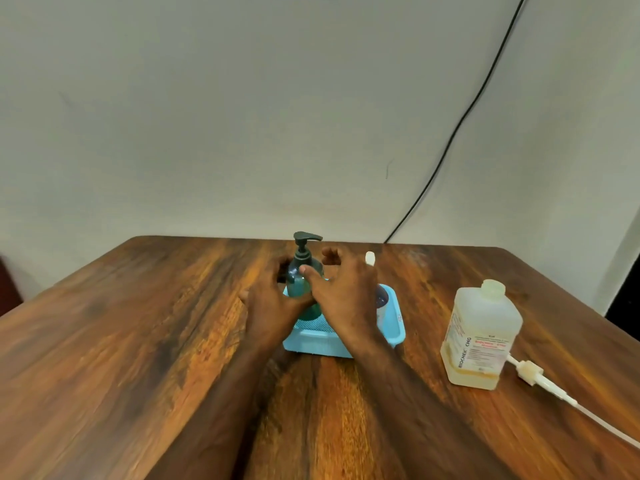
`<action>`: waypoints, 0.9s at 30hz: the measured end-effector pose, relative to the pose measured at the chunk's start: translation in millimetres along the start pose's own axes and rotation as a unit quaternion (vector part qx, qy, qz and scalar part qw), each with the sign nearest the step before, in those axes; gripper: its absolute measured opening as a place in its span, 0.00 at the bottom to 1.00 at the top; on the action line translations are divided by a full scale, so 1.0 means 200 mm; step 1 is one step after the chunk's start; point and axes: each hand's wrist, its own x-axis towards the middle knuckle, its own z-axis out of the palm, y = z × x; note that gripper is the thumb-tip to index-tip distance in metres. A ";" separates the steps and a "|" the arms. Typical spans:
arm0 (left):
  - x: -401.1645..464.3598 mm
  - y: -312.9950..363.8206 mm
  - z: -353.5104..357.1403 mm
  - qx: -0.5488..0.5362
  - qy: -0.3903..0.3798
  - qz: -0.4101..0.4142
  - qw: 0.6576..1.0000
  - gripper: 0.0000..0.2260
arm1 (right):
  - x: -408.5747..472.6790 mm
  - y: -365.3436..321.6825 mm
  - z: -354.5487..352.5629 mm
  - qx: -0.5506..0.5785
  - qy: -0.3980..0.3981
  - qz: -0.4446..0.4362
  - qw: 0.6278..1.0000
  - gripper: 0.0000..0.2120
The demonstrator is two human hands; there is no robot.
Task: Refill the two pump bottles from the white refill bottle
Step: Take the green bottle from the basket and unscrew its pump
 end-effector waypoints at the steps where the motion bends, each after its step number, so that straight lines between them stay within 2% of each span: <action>1: 0.00 -0.01 0.00 0.002 -0.005 0.006 1.000 0.25 | 0.01 -0.01 0.01 0.006 0.002 -0.009 1.000 0.21; 8: 0.00 0.01 -0.03 -0.004 -0.032 0.036 0.999 0.23 | 0.03 0.02 0.03 0.059 0.029 -0.019 0.998 0.20; 15: 0.00 0.04 -0.08 -0.066 -0.076 0.090 0.991 0.23 | 0.03 0.01 0.02 0.128 0.044 -0.030 0.990 0.25; 18: 0.00 0.05 -0.10 -0.097 -0.099 0.099 0.985 0.24 | 0.03 0.01 0.04 0.134 0.043 -0.035 0.989 0.23; 21: 0.00 0.05 -0.11 -0.119 -0.113 0.099 0.981 0.24 | 0.04 0.01 0.03 0.183 0.005 -0.028 0.983 0.24; 25: 0.00 0.02 -0.11 -0.122 -0.126 0.088 0.981 0.32 | 0.07 0.03 0.00 0.226 -0.108 -0.005 0.968 0.30; 27: 0.00 0.03 -0.10 -0.118 -0.126 0.083 0.982 0.31 | 0.07 0.05 0.00 0.225 -0.120 -0.015 0.967 0.30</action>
